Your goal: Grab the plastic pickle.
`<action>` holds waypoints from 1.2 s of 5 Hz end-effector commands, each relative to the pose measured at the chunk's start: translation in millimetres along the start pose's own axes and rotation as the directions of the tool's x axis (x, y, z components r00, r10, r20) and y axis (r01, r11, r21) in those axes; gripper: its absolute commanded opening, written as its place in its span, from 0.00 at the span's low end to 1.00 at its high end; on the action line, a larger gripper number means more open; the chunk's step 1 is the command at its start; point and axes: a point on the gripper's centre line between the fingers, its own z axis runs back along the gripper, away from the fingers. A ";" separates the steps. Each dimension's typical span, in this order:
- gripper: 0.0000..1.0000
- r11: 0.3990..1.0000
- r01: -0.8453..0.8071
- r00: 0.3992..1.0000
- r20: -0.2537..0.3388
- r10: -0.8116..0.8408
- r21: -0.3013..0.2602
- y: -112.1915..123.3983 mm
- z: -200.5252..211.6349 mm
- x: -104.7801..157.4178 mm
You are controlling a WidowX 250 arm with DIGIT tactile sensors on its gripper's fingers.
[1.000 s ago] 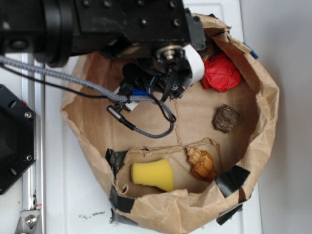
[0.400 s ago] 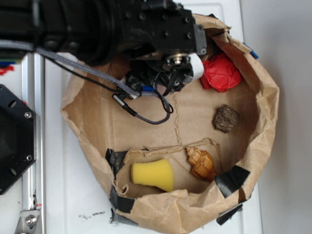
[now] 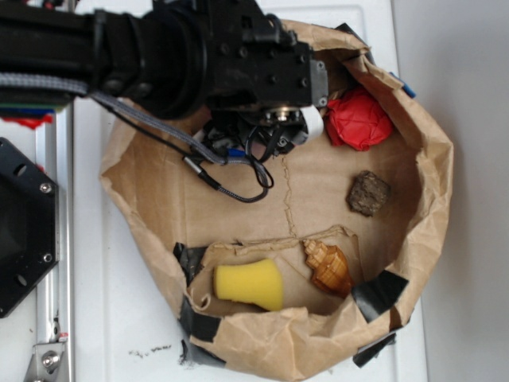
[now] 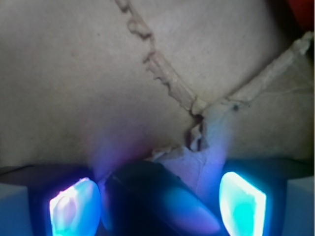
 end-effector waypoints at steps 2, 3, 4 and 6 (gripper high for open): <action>0.00 0.998 -0.037 0.999 0.019 0.036 0.042 4.8 6.8 -2.1; 0.00 0.998 -0.044 0.998 0.049 0.042 0.048 3.9 19.2 -1.1; 0.00 0.998 -0.051 0.988 0.148 0.045 0.038 -6.9 64.1 9.8; 0.00 0.931 -0.362 0.881 0.310 0.358 -0.049 -27.2 140.2 24.8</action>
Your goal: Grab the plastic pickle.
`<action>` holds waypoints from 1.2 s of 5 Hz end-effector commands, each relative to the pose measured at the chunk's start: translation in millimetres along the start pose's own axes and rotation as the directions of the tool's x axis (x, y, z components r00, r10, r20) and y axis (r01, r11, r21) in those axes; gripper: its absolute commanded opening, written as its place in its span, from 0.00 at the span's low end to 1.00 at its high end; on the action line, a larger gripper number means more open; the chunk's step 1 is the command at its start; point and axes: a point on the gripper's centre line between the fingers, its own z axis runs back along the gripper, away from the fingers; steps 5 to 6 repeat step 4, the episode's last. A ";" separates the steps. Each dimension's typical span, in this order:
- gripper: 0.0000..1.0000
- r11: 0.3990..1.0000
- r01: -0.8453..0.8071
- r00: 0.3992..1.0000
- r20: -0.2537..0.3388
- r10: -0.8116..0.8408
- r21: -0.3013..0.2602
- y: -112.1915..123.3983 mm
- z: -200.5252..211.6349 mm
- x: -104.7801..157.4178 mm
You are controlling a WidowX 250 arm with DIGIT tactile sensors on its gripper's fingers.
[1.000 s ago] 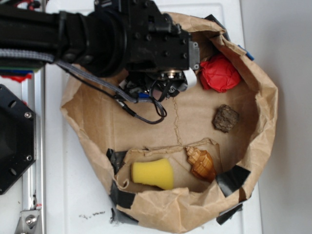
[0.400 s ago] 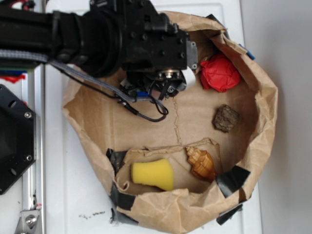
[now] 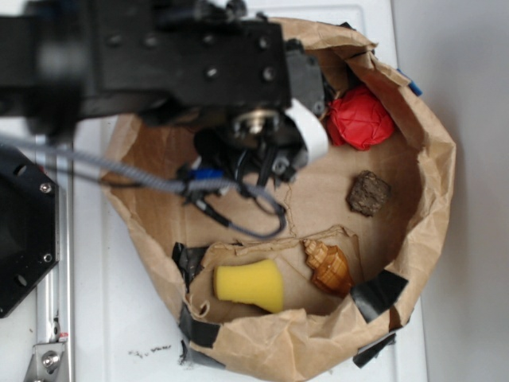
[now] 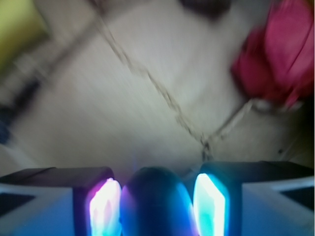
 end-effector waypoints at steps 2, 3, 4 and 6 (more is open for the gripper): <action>0.00 0.738 -0.669 0.722 0.158 0.674 -0.088 14.1 68.3 4.9; 0.00 0.696 -0.708 0.683 0.134 0.718 -0.120 17.3 72.3 4.9; 0.00 0.661 -0.736 0.657 0.082 0.749 -0.146 22.1 64.7 5.4; 0.00 0.661 -0.736 0.657 0.082 0.749 -0.146 22.1 64.7 5.4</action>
